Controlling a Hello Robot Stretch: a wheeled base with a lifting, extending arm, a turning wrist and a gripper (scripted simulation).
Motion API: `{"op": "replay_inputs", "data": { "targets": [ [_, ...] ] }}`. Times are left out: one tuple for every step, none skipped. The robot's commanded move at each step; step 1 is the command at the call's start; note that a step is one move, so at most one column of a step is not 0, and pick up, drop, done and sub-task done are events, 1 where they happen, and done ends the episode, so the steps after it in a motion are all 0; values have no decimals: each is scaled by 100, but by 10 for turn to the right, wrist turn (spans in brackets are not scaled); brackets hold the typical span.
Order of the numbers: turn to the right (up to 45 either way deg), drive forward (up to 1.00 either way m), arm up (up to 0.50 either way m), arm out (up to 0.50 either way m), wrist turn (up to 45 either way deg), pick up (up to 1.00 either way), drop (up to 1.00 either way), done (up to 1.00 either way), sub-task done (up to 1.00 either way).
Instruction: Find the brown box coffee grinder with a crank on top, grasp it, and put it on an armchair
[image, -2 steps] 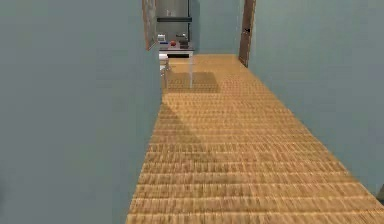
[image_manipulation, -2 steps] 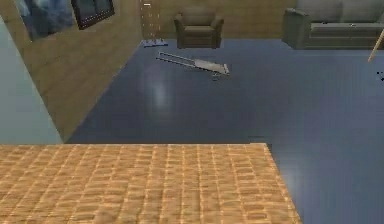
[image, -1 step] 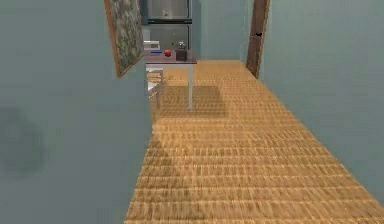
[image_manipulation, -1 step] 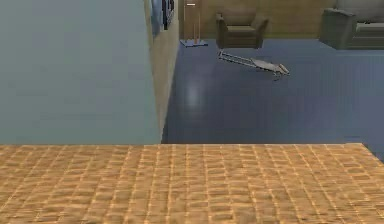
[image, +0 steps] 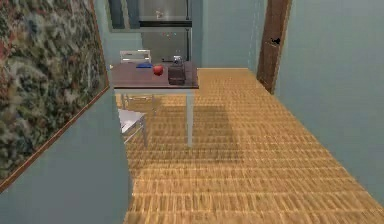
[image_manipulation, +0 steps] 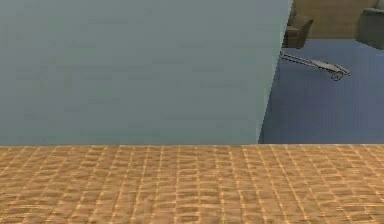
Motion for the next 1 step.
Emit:
{"op": "replay_inputs", "data": {
  "targets": [
    [0, 100, 0, 0, 0, 0, 0, 0, 0]
  ]
}}
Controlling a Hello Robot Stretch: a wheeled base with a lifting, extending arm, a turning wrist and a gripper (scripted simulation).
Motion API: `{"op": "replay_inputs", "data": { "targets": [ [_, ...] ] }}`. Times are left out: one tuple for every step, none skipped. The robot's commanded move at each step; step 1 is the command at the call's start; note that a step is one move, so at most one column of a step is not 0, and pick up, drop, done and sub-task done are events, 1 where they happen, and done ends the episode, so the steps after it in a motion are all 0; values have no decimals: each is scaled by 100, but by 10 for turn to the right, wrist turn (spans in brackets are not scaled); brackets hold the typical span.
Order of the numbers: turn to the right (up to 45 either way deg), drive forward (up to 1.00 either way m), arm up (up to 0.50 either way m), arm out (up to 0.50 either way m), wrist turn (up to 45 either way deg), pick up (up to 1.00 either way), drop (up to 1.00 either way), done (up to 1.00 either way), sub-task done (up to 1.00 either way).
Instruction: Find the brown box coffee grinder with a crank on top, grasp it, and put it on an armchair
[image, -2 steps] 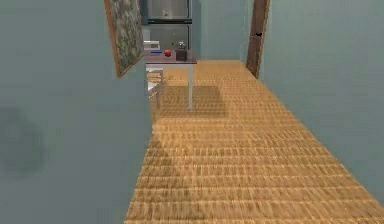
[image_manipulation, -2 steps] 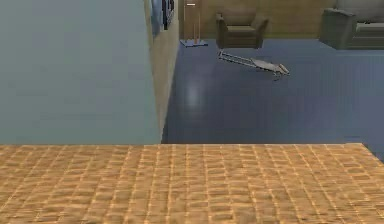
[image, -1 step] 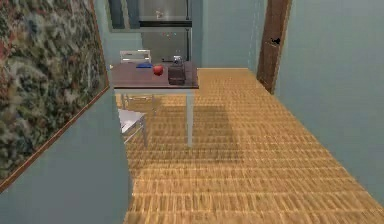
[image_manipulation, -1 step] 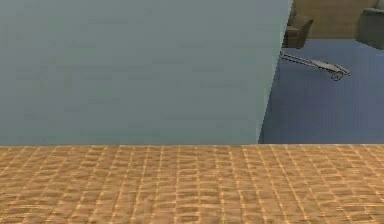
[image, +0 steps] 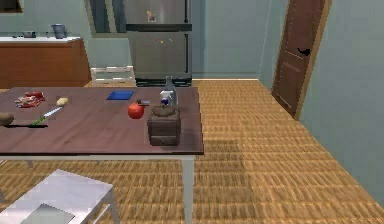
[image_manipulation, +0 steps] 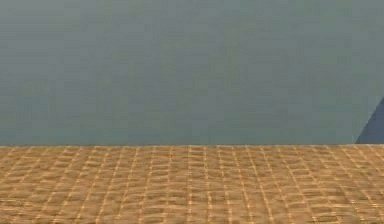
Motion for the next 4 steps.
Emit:
{"op": "replay_inputs", "data": {
  "targets": [
    [-30, 0, 0, 0, 0, 0, 0, 0, 0],
    [0, 20, 0, 0, 0, 0, 0, 0, 0],
    [-450, 0, 0, 0, 0, 0, 0, 0, 0],
    [-450, 0, 0, 0, 0, 0, 0, 0, 0]
  ]
}}
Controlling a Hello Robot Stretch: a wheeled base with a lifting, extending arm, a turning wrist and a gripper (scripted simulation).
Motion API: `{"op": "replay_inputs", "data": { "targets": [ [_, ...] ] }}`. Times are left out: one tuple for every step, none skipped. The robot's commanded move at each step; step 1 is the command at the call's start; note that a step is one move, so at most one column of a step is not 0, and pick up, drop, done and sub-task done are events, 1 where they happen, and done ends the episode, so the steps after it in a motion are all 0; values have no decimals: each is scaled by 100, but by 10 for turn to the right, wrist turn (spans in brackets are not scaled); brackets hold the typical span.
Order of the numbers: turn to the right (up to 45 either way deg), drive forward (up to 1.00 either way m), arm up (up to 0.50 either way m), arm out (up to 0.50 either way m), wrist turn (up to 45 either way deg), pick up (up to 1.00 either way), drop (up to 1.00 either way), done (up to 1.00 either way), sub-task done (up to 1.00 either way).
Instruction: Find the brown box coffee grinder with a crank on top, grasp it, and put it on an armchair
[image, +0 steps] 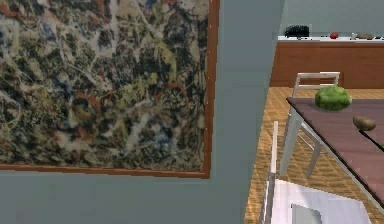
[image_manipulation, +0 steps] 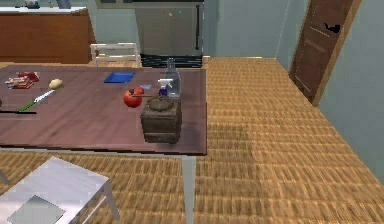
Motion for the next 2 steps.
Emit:
{"op": "replay_inputs", "data": {
  "targets": [
    [0, 0, 50, 0, 0, 0, 0, 0, 0],
    [0, 0, 38, 0, 0, 0, 0, 0, 0]
  ]
}}
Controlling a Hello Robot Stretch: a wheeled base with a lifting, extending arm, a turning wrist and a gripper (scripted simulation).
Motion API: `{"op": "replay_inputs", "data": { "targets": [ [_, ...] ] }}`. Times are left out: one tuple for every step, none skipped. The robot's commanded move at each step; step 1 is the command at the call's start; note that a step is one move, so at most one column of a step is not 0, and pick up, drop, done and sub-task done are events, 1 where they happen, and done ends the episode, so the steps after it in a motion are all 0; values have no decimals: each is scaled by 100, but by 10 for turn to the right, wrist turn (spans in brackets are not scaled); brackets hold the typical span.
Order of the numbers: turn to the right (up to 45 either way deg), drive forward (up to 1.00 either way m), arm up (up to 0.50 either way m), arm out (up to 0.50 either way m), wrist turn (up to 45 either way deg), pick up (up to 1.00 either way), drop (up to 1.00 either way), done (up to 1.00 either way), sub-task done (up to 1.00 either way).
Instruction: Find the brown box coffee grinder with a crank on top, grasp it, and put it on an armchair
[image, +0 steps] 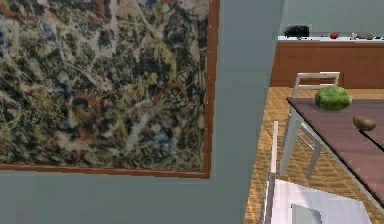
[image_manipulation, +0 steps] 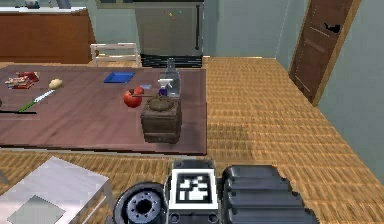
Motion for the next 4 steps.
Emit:
{"op": "replay_inputs", "data": {
  "targets": [
    [0, 0, 0, 42, 0, 0, 0, 0, 0],
    [0, 0, 0, 0, 450, 0, 0, 0, 0],
    [0, 0, 0, 0, 450, 0, 0, 0, 0],
    [0, 0, 0, 0, 450, 0, 0, 0, 0]
  ]
}}
